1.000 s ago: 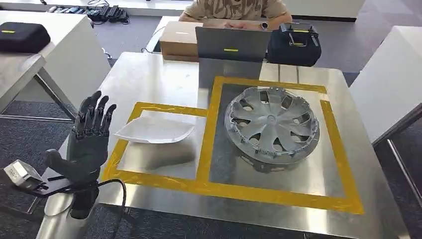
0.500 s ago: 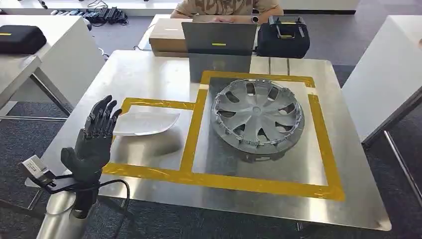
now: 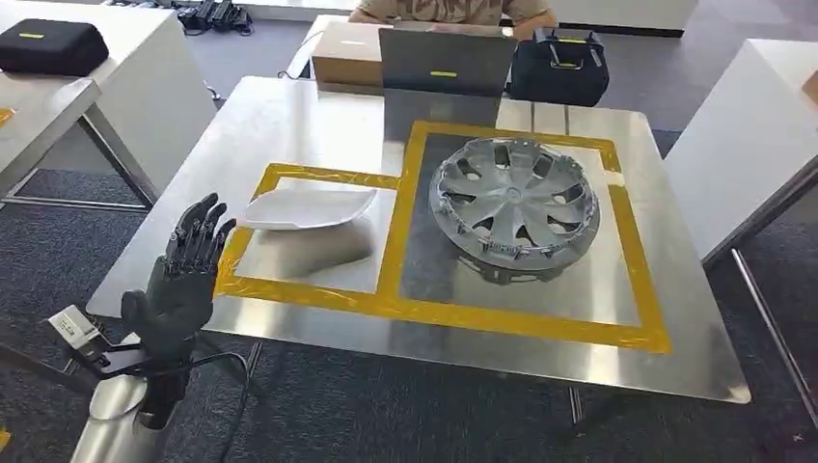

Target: Take the parts from the cabinet and place them on the table.

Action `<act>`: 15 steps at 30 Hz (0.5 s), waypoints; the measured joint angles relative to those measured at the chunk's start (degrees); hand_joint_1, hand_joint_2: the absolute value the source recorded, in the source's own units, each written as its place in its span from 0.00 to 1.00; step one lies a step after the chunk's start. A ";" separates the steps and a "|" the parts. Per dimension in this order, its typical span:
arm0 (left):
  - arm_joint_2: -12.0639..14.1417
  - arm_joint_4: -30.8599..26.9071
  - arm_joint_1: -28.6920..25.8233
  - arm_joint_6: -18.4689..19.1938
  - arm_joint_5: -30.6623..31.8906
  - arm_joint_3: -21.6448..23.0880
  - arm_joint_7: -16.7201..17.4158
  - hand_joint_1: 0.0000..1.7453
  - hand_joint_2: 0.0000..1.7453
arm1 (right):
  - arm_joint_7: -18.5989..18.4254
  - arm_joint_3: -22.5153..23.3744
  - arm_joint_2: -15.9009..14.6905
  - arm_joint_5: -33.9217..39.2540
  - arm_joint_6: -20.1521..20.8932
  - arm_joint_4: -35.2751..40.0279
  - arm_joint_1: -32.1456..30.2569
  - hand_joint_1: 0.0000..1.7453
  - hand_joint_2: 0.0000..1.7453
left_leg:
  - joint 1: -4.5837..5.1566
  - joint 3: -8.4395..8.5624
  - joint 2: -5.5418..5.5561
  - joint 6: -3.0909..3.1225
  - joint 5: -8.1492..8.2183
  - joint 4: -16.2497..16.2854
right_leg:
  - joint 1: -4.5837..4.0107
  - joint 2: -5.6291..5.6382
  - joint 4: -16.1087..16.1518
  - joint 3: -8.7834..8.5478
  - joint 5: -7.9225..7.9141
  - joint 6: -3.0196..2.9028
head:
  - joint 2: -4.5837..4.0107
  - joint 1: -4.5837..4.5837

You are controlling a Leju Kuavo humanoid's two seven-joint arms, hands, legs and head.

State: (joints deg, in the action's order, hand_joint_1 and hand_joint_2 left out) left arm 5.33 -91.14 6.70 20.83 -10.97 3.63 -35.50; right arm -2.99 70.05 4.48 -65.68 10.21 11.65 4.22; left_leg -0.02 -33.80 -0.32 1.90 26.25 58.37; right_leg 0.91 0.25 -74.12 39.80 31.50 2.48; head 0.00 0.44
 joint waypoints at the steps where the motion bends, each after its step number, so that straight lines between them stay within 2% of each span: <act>1: 0.04 0.00 -0.25 0.00 -0.02 -0.13 -0.04 0.00 0.00 | 0.02 0.00 -0.04 0.00 0.00 0.00 0.02 0.00 0.00 | -0.01 -0.68 0.00 -0.16 -0.37 0.25 | 0.00 -0.01 4.13 -3.35 -1.83 -0.15 | 0.00 -0.02; 2: 0.04 -0.02 -0.42 0.00 -0.02 -0.35 -0.07 0.00 0.00 | 0.02 0.00 -0.13 -0.02 0.00 0.00 0.07 0.00 0.00 | -0.01 -1.25 0.00 -0.36 -0.68 0.54 | -0.03 0.00 9.68 -7.42 -2.58 -0.42 | 0.00 -0.09; 3: 0.09 -0.02 -0.65 0.00 -0.02 -0.57 -0.09 0.00 0.00 | -0.02 0.00 -0.22 -0.11 0.04 0.00 0.25 0.00 0.00 | 0.11 -1.67 -0.04 -0.69 -0.94 0.79 | -0.17 0.00 14.64 -10.54 -0.45 -0.90 | 0.00 -0.11; 4: 0.33 0.04 -0.81 0.00 0.00 -0.78 -0.07 0.00 0.00 | 0.00 0.00 -0.24 -0.11 0.05 0.00 0.32 0.00 0.00 | 0.18 -1.74 -0.05 -1.13 -1.27 0.86 | -0.49 0.02 15.17 -10.87 -0.63 -1.22 | 0.00 0.00; 7: 0.48 0.33 -1.52 -0.17 0.18 -1.57 0.02 0.00 0.00 | -0.22 0.00 -0.26 -0.11 0.07 0.00 0.25 0.00 0.00 | 0.08 -1.69 -0.09 -2.20 -2.50 0.37 | -0.74 -0.01 15.65 -10.25 -1.30 -2.29 | 0.00 -0.07; 8: 0.77 0.44 -2.03 -0.17 0.22 -2.06 0.00 0.00 0.00 | -0.24 0.00 -0.20 -0.07 0.09 0.00 0.28 0.00 0.00 | 0.03 -2.00 0.04 -2.50 -2.48 0.68 | -0.11 -0.25 16.21 -9.87 -2.26 -2.70 | 0.00 -0.22; 9: 0.94 0.61 -2.56 -0.17 0.35 -2.55 0.00 0.00 0.00 | -0.26 0.00 -0.20 -0.04 0.09 0.00 0.42 0.00 0.00 | -0.01 -2.69 0.19 -2.85 -0.30 1.90 | -0.11 -0.24 16.26 -9.22 -2.88 -3.12 | 0.00 0.02; 11: 1.40 1.09 -3.22 -0.17 0.70 -3.43 -0.11 0.00 0.00 | -0.24 0.00 -0.20 0.02 0.09 0.00 0.37 0.00 0.00 | -0.33 -5.04 0.22 -3.50 6.47 9.16 | -0.09 -0.27 16.25 -7.64 -4.10 -3.33 | 0.00 0.59; 12: 1.51 1.49 -3.64 -0.15 0.79 -3.80 -0.24 0.00 0.00 | -0.24 0.00 -0.20 0.09 0.09 0.00 0.34 0.00 0.00 | -0.39 -6.05 0.22 -3.74 8.81 13.22 | -0.09 -0.29 16.22 -6.84 -4.69 -3.30 | 0.00 0.61; 13: 1.73 2.04 -4.03 -0.07 0.90 -4.11 -0.39 0.00 0.00 | -0.24 0.00 -0.20 0.18 0.09 0.00 0.33 0.00 0.00 | -0.47 -6.50 0.21 -3.93 9.71 16.27 | -0.08 -0.30 16.20 -6.03 -5.30 -3.22 | 0.00 0.66; 14: 2.01 2.79 -4.30 0.02 1.13 -4.50 -0.57 0.00 0.00 | -0.22 0.00 -0.20 0.22 0.09 0.00 0.33 0.00 0.00 | -0.60 -5.97 0.21 -4.02 8.91 17.17 | -0.06 -0.33 16.17 -5.19 -5.93 -3.10 | 0.00 0.81; 15: 2.21 3.48 -4.43 0.02 1.25 -4.87 -0.70 0.00 0.00 | -0.20 0.00 -0.20 0.28 0.09 0.00 0.32 0.00 0.00 | -0.74 -4.27 0.20 -4.10 6.87 15.72 | -0.03 -0.36 16.09 -4.40 -6.55 -2.93 | 0.00 0.87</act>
State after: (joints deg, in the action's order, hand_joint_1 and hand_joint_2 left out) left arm 7.54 -87.67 2.27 20.85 -9.73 -1.25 -36.20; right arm -3.19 70.05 4.28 -65.40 10.29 11.65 4.54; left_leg -0.76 -38.07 -0.12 -2.21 33.12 74.09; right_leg 0.87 -0.11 -58.02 35.40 24.95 -0.45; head 0.00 1.31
